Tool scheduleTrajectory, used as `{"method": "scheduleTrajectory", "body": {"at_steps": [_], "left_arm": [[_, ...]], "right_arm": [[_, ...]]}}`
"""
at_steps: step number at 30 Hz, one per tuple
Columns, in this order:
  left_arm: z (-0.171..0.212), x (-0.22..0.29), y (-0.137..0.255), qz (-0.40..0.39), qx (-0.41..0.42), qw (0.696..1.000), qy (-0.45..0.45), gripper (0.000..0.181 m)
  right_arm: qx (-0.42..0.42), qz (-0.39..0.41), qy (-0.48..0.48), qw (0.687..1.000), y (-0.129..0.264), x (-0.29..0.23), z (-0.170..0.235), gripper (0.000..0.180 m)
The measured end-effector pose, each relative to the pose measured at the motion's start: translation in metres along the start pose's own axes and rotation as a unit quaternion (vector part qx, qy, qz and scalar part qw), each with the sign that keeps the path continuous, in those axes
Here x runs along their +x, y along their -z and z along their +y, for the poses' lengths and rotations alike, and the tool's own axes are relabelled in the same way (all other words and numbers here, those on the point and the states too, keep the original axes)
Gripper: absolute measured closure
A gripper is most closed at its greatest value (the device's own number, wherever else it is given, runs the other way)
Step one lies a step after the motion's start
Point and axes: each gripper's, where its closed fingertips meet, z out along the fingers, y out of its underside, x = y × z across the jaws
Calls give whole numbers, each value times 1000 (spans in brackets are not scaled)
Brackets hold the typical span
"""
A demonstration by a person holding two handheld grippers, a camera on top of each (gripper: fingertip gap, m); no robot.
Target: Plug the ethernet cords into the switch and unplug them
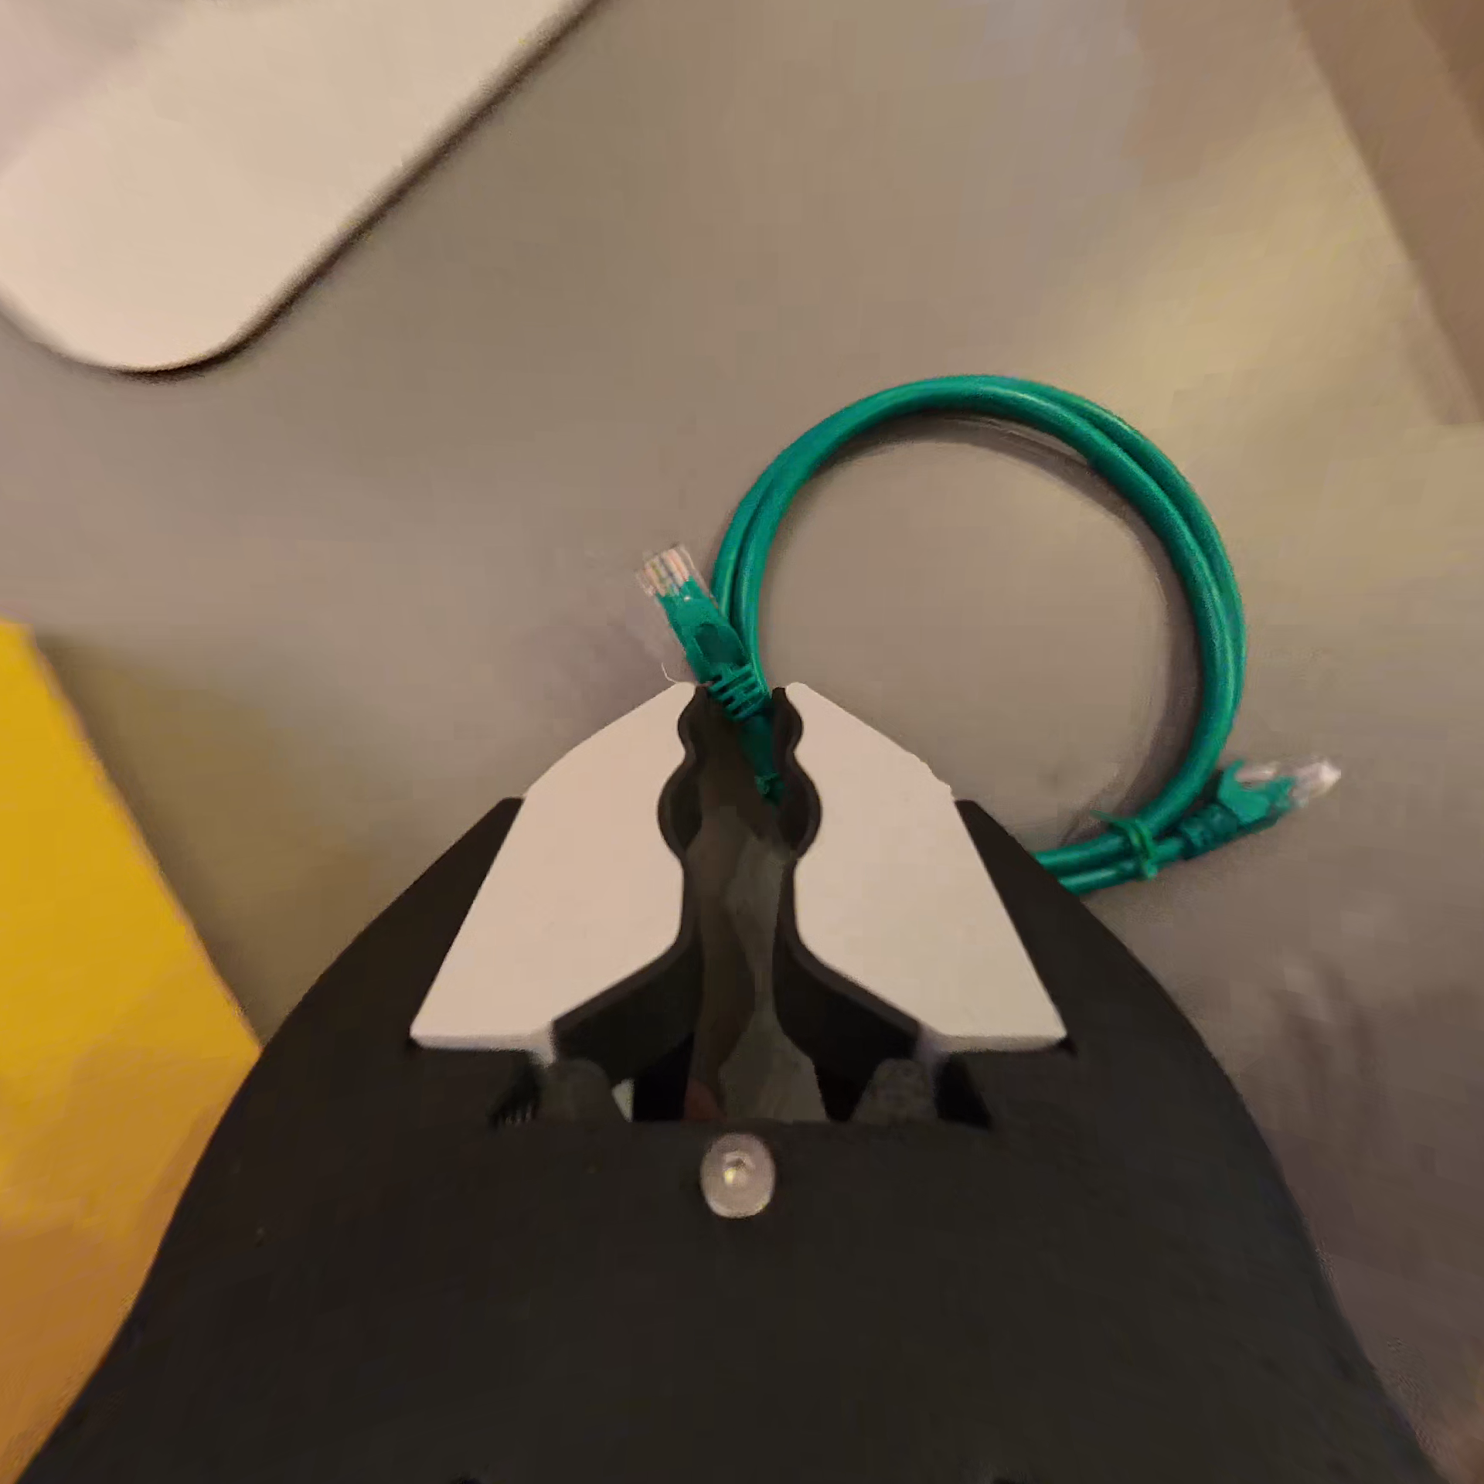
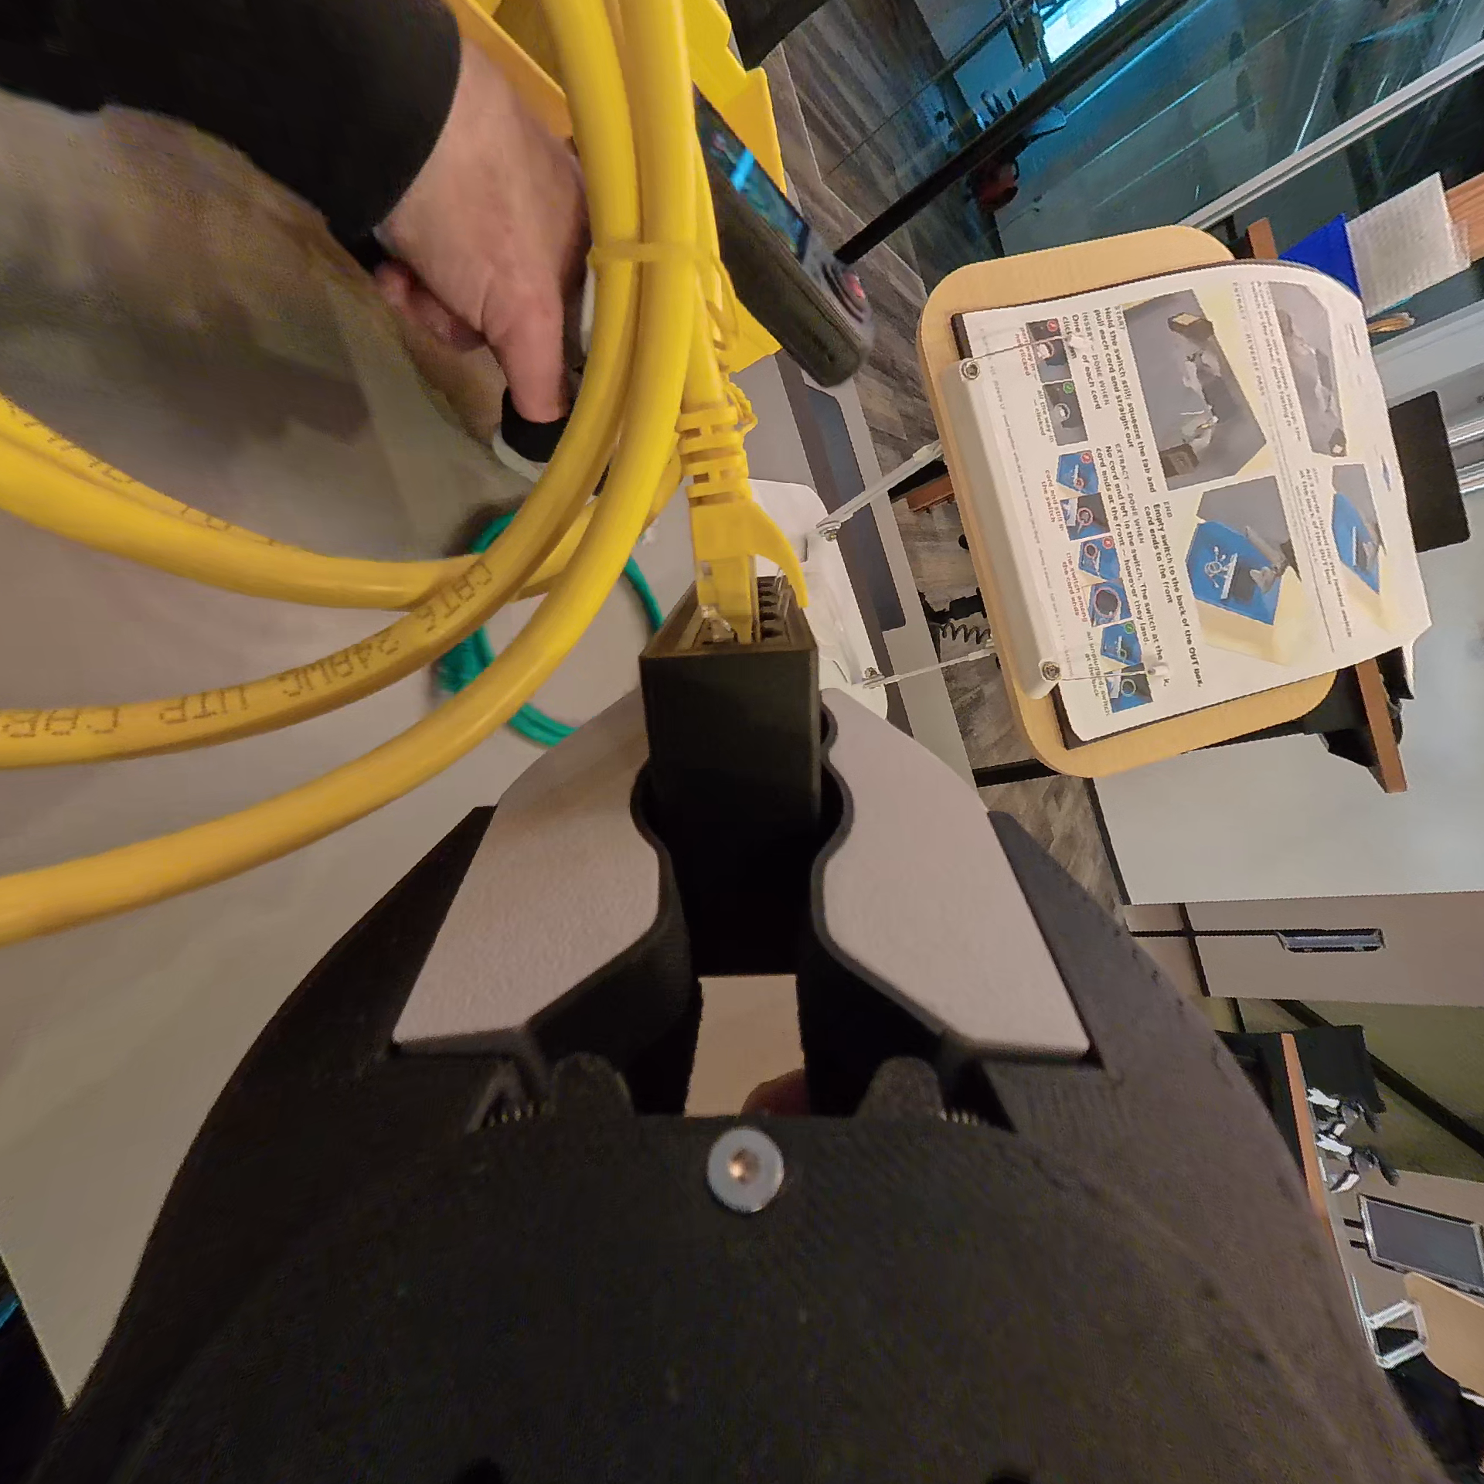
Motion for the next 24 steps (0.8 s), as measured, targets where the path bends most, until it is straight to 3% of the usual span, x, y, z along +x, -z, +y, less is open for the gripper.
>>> {"method": "scheduleTrajectory", "body": {"at_steps": [4, 6, 7, 12, 15, 20, 24], "left_arm": [[-1, 11, -4, 18, -37, 997, -65, 165], [-4, 16, -9, 38, -35, 996, -67, 145], [-5, 18, -10, 40, -36, 996, -71, 144], [-16, 13, -18, 31, -14, 999, -39, 168], [-18, 13, -17, 30, 12, 999, -44, 169], [-37, 26, 18, 41, 70, 992, -92, 169], [-58, 54, 77, 61, 100, 981, -152, 169]], "right_arm": [[-1, -1, 1, 1000, -1, 0, 1, 150], [-2, -2, 2, 1000, -1, -1, 1, 150], [-1, -3, 2, 1000, -1, -2, 1, 150], [0, -5, 5, 1000, -2, -3, -1, 150], [0, -3, 2, 1000, -2, -2, 1, 150], [-6, 4, 0, 1000, -5, 0, 9, 150], [-10, 20, 17, 1000, -7, 3, 12, 150]]}}
